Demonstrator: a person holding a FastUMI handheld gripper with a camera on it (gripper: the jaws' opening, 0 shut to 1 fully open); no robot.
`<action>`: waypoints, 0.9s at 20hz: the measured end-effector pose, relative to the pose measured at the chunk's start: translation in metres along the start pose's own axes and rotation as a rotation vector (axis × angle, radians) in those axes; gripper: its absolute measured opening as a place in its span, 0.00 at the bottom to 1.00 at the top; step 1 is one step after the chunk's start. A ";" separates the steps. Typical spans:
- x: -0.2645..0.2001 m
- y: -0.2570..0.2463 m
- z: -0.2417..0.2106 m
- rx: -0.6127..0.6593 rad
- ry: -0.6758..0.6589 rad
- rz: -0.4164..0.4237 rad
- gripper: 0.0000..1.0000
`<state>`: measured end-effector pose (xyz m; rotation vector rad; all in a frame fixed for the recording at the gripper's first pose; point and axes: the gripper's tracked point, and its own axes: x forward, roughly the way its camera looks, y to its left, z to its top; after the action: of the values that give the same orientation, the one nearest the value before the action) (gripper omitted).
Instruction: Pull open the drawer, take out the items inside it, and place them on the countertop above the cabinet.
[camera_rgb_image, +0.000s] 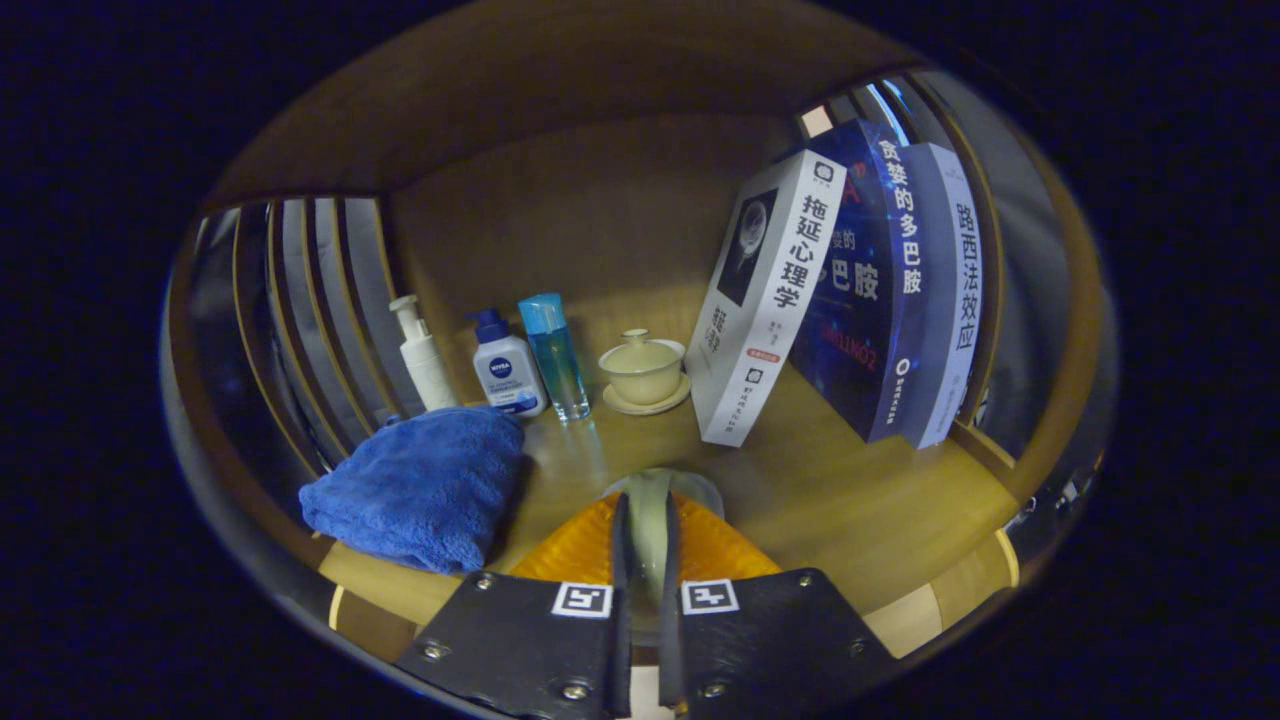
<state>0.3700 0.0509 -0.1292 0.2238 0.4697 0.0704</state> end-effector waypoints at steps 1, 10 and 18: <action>0.000 -0.001 0.000 0.002 0.001 -0.001 0.11; -0.004 -0.003 -0.005 -0.069 -0.013 -0.043 0.40; -0.044 0.010 0.050 -0.092 -0.228 -0.052 0.90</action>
<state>0.3538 0.0454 -0.0639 0.1268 0.2439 0.0154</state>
